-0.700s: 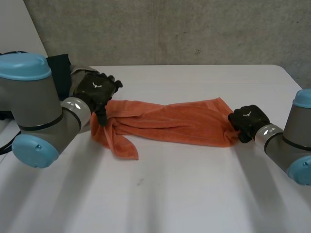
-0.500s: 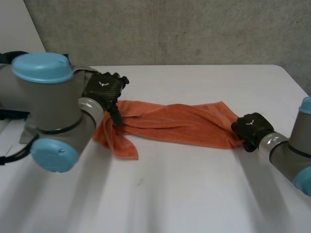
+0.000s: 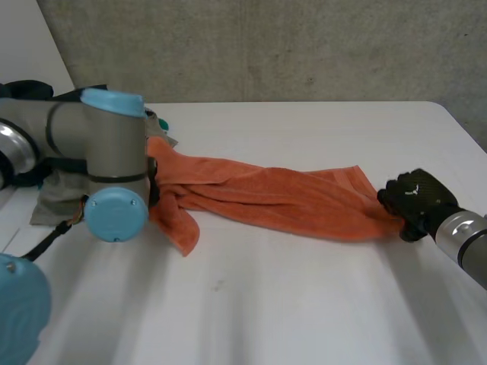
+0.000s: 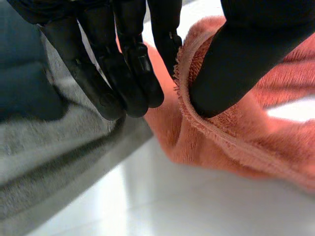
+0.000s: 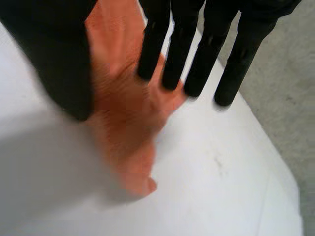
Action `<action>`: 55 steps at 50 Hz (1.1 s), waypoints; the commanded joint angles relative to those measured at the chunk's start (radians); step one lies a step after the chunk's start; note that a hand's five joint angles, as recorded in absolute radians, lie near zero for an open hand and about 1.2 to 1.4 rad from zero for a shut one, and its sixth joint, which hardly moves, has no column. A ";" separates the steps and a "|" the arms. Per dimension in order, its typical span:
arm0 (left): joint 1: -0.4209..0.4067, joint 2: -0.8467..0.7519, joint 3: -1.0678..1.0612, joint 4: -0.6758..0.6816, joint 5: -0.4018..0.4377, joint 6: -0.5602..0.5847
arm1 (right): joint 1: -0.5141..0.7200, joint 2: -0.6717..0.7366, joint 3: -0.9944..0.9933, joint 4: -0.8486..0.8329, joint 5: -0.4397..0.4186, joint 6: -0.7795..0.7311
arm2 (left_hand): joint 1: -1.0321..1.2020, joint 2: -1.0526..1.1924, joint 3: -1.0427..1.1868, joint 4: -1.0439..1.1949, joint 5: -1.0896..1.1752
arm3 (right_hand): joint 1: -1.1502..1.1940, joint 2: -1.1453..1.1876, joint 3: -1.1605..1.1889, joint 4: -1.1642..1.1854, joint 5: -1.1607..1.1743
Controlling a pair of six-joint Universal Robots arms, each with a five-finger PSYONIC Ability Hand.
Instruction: Fold the laundry.
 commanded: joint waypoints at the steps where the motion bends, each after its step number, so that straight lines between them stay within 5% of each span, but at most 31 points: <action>1: -0.010 0.202 -0.101 0.011 0.131 0.064 | 0.051 -0.003 -0.176 0.031 0.016 -0.017 | 0.225 0.207 0.216 0.206 0.250 | -0.576 -0.577 -0.591 -0.599 -0.578; 8: -0.031 0.366 -0.186 0.000 0.214 0.227 | 0.171 0.061 -0.400 0.088 -0.025 0.042 | 0.225 0.207 0.216 0.206 0.250 | -0.576 -0.577 -0.591 -0.599 -0.578; 17: -0.074 0.592 -0.325 0.040 0.254 0.452 | 0.314 0.362 -0.777 0.246 -0.152 0.152 | 0.225 0.207 0.216 0.206 0.250 | -0.576 -0.577 -0.591 -0.599 -0.578; 28: -0.074 0.715 -0.500 0.143 0.309 0.586 | 0.375 0.684 -1.086 0.346 -0.096 0.220 | 0.225 0.207 0.216 0.206 0.250 | -0.547 -0.548 -0.562 -0.570 -0.549; 31: -0.057 0.718 -0.537 0.182 0.312 0.598 | 0.390 0.746 -1.137 0.343 -0.067 0.223 | 0.225 0.207 0.216 0.206 0.250 | -0.084 -0.085 -0.099 -0.108 -0.086; 33: -0.041 0.716 -0.549 0.218 0.317 0.598 | 0.394 0.762 -1.180 0.332 -0.025 0.223 | 0.225 0.207 0.216 0.206 0.250 | 0.641 0.640 0.626 0.618 0.640; 42: 0.022 0.582 -0.419 0.396 0.357 0.614 | 0.337 0.560 -1.223 -0.003 0.223 0.324 | 0.225 0.207 0.216 0.206 0.250 | 0.646 0.645 0.631 0.623 0.644; 48: 0.032 0.439 -0.177 0.529 0.367 0.531 | 0.308 0.289 -1.036 -0.284 0.205 0.430 | 0.225 0.207 0.216 0.206 0.250 | 0.646 0.645 0.631 0.623 0.644; 55: 0.006 0.324 -0.014 0.548 0.337 0.419 | 0.286 0.138 -0.817 -0.334 0.162 0.450 | 0.225 0.207 0.216 0.206 0.250 | 0.646 0.645 0.631 0.623 0.644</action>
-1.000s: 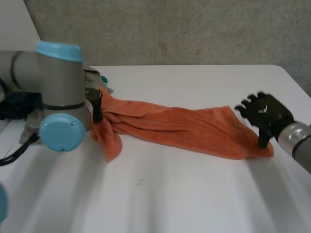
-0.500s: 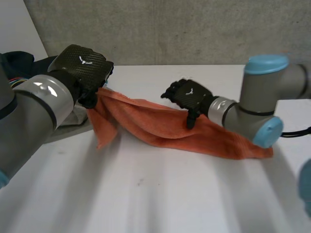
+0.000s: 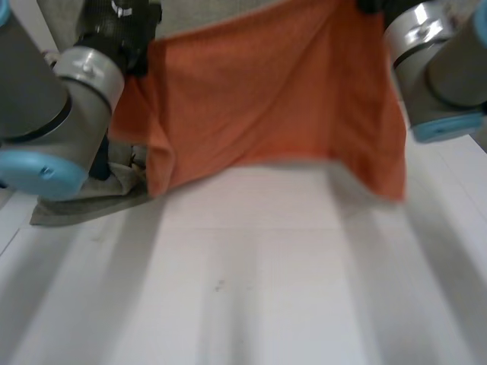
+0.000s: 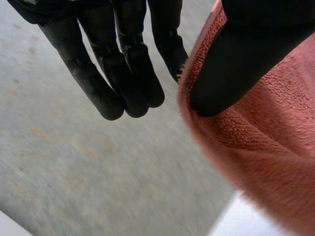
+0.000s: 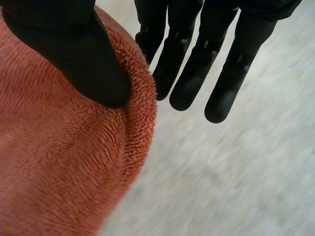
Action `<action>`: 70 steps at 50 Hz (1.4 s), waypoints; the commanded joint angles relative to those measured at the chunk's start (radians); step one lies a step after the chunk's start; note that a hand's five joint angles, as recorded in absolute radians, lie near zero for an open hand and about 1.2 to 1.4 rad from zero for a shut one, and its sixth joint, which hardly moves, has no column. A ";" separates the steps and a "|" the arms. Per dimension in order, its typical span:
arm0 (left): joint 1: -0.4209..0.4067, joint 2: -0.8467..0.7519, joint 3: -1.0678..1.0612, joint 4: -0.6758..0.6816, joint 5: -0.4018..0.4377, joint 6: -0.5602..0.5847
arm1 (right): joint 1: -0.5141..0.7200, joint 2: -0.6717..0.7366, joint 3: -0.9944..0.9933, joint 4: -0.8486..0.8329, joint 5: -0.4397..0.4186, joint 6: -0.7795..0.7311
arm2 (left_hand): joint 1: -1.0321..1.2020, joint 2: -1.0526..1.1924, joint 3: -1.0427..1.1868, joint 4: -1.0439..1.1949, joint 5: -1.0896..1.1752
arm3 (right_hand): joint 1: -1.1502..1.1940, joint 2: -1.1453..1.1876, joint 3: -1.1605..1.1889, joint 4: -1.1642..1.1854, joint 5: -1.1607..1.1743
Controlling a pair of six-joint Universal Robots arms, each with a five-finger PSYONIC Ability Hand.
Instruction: Fold the laundry.
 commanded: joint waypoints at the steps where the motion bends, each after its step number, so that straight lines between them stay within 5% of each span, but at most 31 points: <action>1: -0.028 -0.114 0.158 0.022 -0.035 -0.120 | -0.032 -0.163 0.255 -0.039 -0.043 0.022 | 0.225 0.201 0.210 0.203 0.250 | 0.258 0.217 0.210 0.203 0.234; 12: -0.022 -0.077 -0.129 0.030 0.014 -0.096 | -0.086 -0.208 0.656 0.157 -0.108 0.007 | 0.225 0.201 0.210 0.203 0.250 | 0.258 0.217 0.210 0.203 0.234; 22: -0.005 -0.175 -0.327 0.062 0.131 -0.042 | -0.084 -0.128 0.850 0.108 -0.192 -0.050 | 0.170 0.145 0.154 0.147 0.195 | 0.258 0.217 0.210 0.203 0.234; 35: 0.058 -0.301 -0.284 0.002 0.031 -0.044 | -0.086 -0.152 0.856 0.108 -0.161 -0.016 | -0.652 -0.676 -0.667 -0.674 -0.627 | 0.258 0.217 0.210 0.203 0.234; 40: 0.069 -0.290 -0.293 -0.052 -0.012 -0.050 | -0.093 -0.149 0.858 0.108 -0.148 -0.019 | -0.685 -0.709 -0.700 -0.707 -0.659 | 0.258 0.217 0.210 0.203 0.234; 47: 0.080 -0.255 -0.329 -0.090 -0.029 -0.084 | -0.089 -0.154 0.866 0.110 -0.137 -0.019 | -0.415 -0.440 -0.431 -0.438 -0.390 | 0.258 0.217 0.210 0.203 0.234; 52: 0.087 -0.241 -0.342 -0.107 0.017 -0.104 | -0.080 -0.163 0.870 0.115 -0.145 -0.019 | 0.224 0.199 0.208 0.201 0.249 | 0.258 0.217 0.210 0.203 0.234; 55: 0.090 -0.234 -0.339 -0.121 0.027 -0.102 | -0.076 -0.166 0.858 0.130 -0.152 -0.030 | 0.225 0.201 0.210 0.203 0.250 | 0.257 0.217 0.209 0.202 0.233; 56: 0.095 -0.220 -0.341 -0.133 0.021 -0.105 | -0.075 -0.163 0.840 0.153 -0.160 -0.051 | 0.225 0.201 0.210 0.203 0.250 | -0.074 -0.114 -0.122 -0.129 -0.098; 60: 0.104 -0.168 -0.352 -0.141 0.008 -0.104 | -0.098 -0.134 0.746 0.317 -0.178 -0.189 | 0.225 0.201 0.210 0.203 0.250 | -0.734 -0.775 -0.782 -0.789 -0.758; 70: 0.110 -0.086 -0.382 -0.128 0.037 -0.090 | -0.123 0.024 0.309 0.752 -0.180 -0.619 | 0.225 0.201 0.210 0.203 0.250 | -0.800 -0.840 -0.848 -0.855 -0.824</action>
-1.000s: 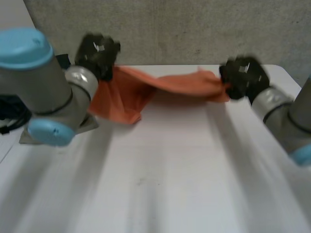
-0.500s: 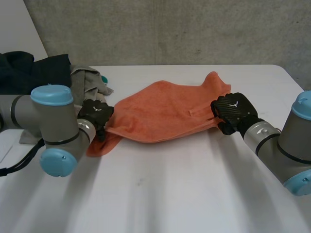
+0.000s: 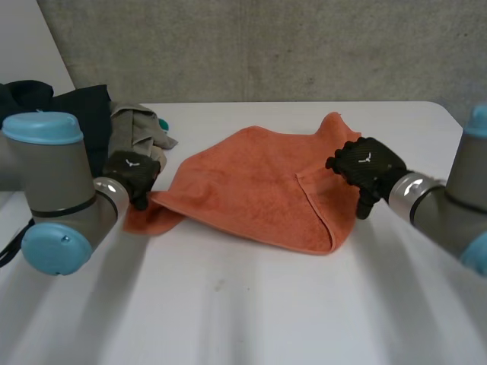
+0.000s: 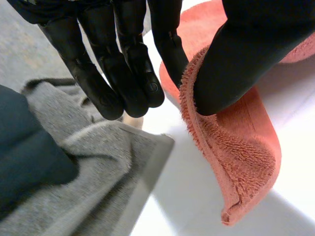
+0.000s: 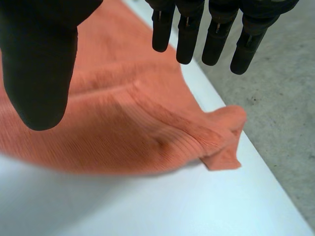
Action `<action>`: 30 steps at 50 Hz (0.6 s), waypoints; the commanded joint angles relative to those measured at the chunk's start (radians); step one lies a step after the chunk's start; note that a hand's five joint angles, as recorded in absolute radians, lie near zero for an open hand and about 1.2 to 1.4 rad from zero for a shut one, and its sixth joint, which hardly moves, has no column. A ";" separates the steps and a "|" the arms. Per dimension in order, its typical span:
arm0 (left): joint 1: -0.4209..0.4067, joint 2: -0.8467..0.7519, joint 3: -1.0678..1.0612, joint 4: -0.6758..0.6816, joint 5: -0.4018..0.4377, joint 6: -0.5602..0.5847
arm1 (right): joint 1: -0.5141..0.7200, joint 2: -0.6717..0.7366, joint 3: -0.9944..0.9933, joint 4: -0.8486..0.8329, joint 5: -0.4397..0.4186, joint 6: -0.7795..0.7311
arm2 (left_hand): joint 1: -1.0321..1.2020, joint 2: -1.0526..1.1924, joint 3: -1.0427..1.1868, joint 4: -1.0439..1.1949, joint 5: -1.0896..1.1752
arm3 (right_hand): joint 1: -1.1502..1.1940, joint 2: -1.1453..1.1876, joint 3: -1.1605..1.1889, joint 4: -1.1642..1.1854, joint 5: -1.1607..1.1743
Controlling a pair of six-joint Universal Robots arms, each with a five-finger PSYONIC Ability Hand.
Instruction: Fold the laundry.
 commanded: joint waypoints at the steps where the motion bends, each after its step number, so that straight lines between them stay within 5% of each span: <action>1: 0.001 0.052 -0.019 0.010 0.022 0.011 | -0.009 0.133 -0.326 0.294 -0.006 -0.285 | 0.231 0.203 0.210 0.203 0.239 | -0.018 -0.033 -0.011 -0.011 0.021; 12: -0.004 0.113 -0.042 0.010 0.032 0.028 | 0.051 0.344 -0.553 0.274 -0.123 -0.506 | 0.231 0.203 0.210 0.203 0.239 | -0.009 -0.025 -0.002 -0.003 0.030; 30: -0.042 0.260 -0.058 0.012 0.064 0.037 | 0.101 0.708 -0.978 0.298 -0.077 -0.527 | 0.231 0.203 0.210 0.203 0.239 | 0.005 -0.010 0.013 0.012 0.045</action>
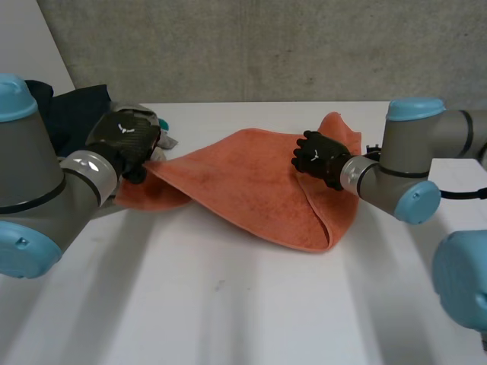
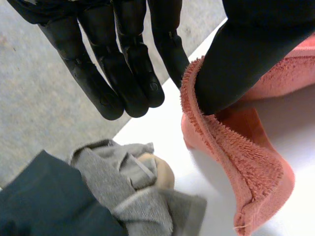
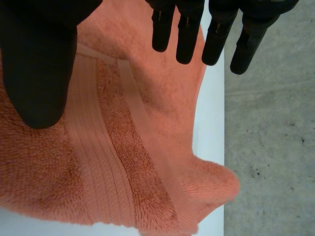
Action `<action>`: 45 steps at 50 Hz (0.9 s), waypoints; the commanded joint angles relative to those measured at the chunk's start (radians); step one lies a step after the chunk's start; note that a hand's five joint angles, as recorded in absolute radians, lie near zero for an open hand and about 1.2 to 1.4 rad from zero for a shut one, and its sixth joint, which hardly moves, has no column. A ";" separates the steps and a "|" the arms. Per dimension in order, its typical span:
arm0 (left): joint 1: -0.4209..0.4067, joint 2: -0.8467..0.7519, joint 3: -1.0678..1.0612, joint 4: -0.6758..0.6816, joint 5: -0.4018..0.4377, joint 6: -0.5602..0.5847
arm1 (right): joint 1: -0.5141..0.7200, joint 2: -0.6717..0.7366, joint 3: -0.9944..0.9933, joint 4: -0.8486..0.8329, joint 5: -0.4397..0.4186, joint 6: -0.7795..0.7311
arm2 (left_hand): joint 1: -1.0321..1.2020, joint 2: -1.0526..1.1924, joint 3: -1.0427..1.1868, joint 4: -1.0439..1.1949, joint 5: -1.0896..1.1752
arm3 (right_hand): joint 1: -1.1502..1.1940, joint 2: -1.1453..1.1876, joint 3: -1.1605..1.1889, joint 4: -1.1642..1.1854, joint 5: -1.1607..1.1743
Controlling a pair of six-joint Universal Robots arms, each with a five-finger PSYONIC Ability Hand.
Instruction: Fold the laundry.
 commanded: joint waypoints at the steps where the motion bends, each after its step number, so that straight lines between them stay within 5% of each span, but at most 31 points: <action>1: -0.024 0.053 0.010 0.004 0.007 -0.002 | 0.012 0.127 -0.138 0.019 0.008 0.012 | 0.231 0.202 0.210 0.203 0.239 | 0.014 -0.001 0.021 0.021 0.054; 9: -0.024 0.059 0.051 -0.002 0.009 -0.003 | 0.009 0.153 -0.145 0.012 0.005 0.008 | 0.231 0.202 0.210 0.203 0.239 | 0.125 0.110 0.132 0.132 0.164; 11: -0.024 0.059 0.059 -0.002 0.009 -0.003 | 0.005 0.153 -0.153 0.011 0.004 0.009 | 0.231 0.202 0.210 0.203 0.239 | 0.406 0.390 0.413 0.412 0.445; 13: -0.025 0.059 0.065 -0.004 0.009 -0.003 | 0.002 0.150 -0.173 0.003 0.011 0.012 | 0.231 0.202 0.210 0.203 0.239 | 1.039 1.024 1.046 1.046 1.078; 26: 0.010 0.108 0.042 -0.039 0.007 0.001 | -0.156 -0.185 0.031 0.053 0.155 0.247 | 0.231 0.202 0.210 0.203 0.239 | 1.042 1.027 1.049 1.049 1.082; 37: 0.044 0.197 -0.059 -0.208 0.037 0.102 | -0.420 -0.652 0.630 0.406 0.189 0.137 | 0.231 0.202 0.210 0.203 0.239 | 1.042 1.027 1.049 1.049 1.082; 45: 0.065 0.208 -0.126 -0.422 0.116 0.262 | -0.505 -0.763 0.879 0.315 0.124 0.012 | 0.231 0.202 0.210 0.203 0.239 | 1.042 1.027 1.049 1.049 1.082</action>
